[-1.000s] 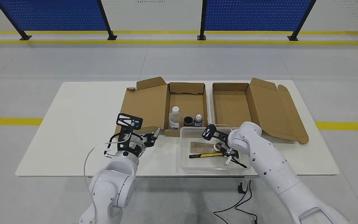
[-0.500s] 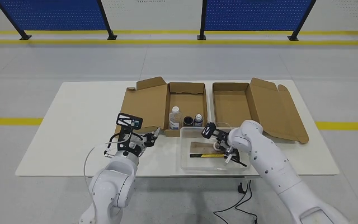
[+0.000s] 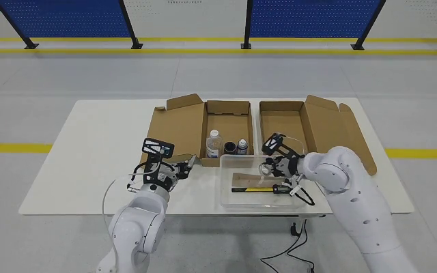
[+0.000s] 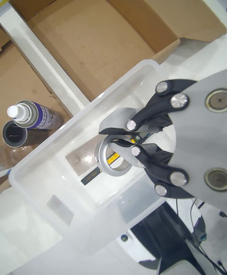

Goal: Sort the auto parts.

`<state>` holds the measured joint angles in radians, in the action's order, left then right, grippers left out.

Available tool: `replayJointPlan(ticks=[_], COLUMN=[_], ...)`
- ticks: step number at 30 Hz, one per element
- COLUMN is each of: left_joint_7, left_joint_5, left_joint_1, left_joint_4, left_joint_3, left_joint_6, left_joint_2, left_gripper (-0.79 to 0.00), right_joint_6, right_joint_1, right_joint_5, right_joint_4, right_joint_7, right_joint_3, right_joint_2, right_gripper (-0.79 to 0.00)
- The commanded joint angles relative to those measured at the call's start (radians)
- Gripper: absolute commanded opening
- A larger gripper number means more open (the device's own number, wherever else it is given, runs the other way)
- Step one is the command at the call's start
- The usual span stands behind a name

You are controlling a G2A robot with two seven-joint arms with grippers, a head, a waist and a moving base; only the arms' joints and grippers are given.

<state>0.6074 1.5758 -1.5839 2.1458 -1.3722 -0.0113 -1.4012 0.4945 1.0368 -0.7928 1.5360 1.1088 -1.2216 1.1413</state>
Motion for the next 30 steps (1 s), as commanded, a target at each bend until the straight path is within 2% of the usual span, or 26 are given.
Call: replayJointPlan(ticks=[1,4,11,17,24,30], left_joint_7=[0.0,0.0,0.0,0.0,0.0,0.0], left_joint_5=[0.0,0.0,0.0,0.0,0.0,0.0], left_joint_1=[0.0,0.0,0.0,0.0,0.0,0.0], left_joint_4=[0.0,0.0,0.0,0.0,0.0,0.0], left_joint_3=[0.0,0.0,0.0,0.0,0.0,0.0], left_joint_6=[0.0,0.0,0.0,0.0,0.0,0.0], left_joint_2=[0.0,0.0,0.0,0.0,0.0,0.0], left_gripper=[0.0,0.0,0.0,0.0,0.0,0.0], right_joint_6=[-0.013,-0.03,-0.016,-0.006,-0.077,-0.235], right_joint_1=[0.005,0.009,0.007,-0.005,-0.052,-0.129], right_joint_5=[0.079,0.19,0.291,0.243,-0.013,-0.43], right_joint_4=[-0.003,-0.018,-0.051,-0.058,-0.052,-0.166], right_joint_7=[0.014,0.019,-0.039,-0.11,-0.285,-0.417], right_joint_3=[-0.018,-0.042,-0.058,-0.058,-0.088,-0.023], right_joint_2=[-0.003,-0.005,-0.01,-0.015,-0.026,-0.026], right_gripper=[-0.785,-0.785,-0.785,-0.785,-0.785,-0.785])
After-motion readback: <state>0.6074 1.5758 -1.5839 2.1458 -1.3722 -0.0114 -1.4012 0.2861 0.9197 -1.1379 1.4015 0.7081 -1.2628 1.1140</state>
